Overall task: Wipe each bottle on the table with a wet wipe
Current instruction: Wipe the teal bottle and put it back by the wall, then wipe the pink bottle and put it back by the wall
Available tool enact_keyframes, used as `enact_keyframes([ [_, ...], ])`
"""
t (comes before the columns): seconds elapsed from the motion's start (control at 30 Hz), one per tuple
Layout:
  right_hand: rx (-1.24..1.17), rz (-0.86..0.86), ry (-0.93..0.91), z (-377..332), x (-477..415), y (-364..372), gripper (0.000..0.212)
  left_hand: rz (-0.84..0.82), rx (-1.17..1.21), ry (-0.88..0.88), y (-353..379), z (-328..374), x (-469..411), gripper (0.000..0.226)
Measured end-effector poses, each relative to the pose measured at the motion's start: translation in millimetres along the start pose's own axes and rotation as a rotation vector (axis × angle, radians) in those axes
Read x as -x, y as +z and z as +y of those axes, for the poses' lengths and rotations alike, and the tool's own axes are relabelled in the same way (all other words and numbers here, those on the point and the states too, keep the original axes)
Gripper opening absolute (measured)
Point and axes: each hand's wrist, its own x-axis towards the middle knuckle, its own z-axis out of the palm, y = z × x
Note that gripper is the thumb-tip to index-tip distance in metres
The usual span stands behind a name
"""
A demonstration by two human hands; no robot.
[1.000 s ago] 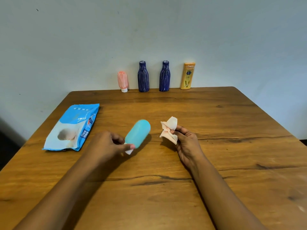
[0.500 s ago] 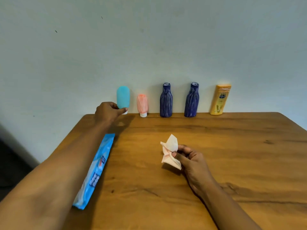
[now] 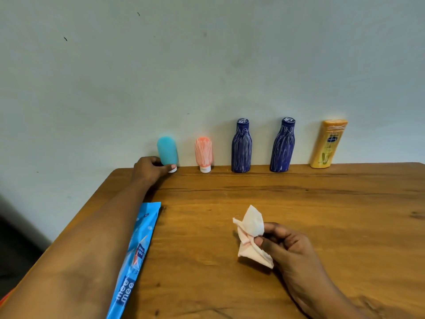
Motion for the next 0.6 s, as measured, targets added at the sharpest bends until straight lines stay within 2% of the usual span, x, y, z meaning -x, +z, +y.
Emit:
enact_keyframes([
  [0.23,0.03,-0.003,-0.014,1.7,0.7,0.2,0.023,-0.092,-0.036,-0.042,-5.3,0.9,-1.6,0.059],
  [0.27,0.035,0.0,-0.019,2.0,0.6,0.0,0.024,-0.062,-0.059,-0.057,-9.6,1.3,-0.1,0.053],
  [0.33,0.054,0.002,-0.02,1.3,1.5,0.0,0.024,0.162,-0.122,-0.009,-21.1,2.5,6.0,0.031],
  [0.4,0.068,-0.002,-0.017,-0.6,2.0,0.7,0.025,0.465,-0.154,0.203,-33.2,8.3,14.9,0.016],
  [0.43,0.067,-0.004,-0.017,-1.7,2.4,0.9,0.025,0.541,-0.179,0.365,-37.9,14.4,18.5,0.015],
  [0.5,0.068,-0.01,-0.014,-2.6,3.5,1.7,0.025,0.499,-0.304,0.707,-44.7,34.9,21.9,0.023],
  [0.6,0.067,-0.02,-0.003,-2.8,4.2,1.3,0.026,0.25,-0.676,1.074,-44.0,79.1,18.3,0.043],
])
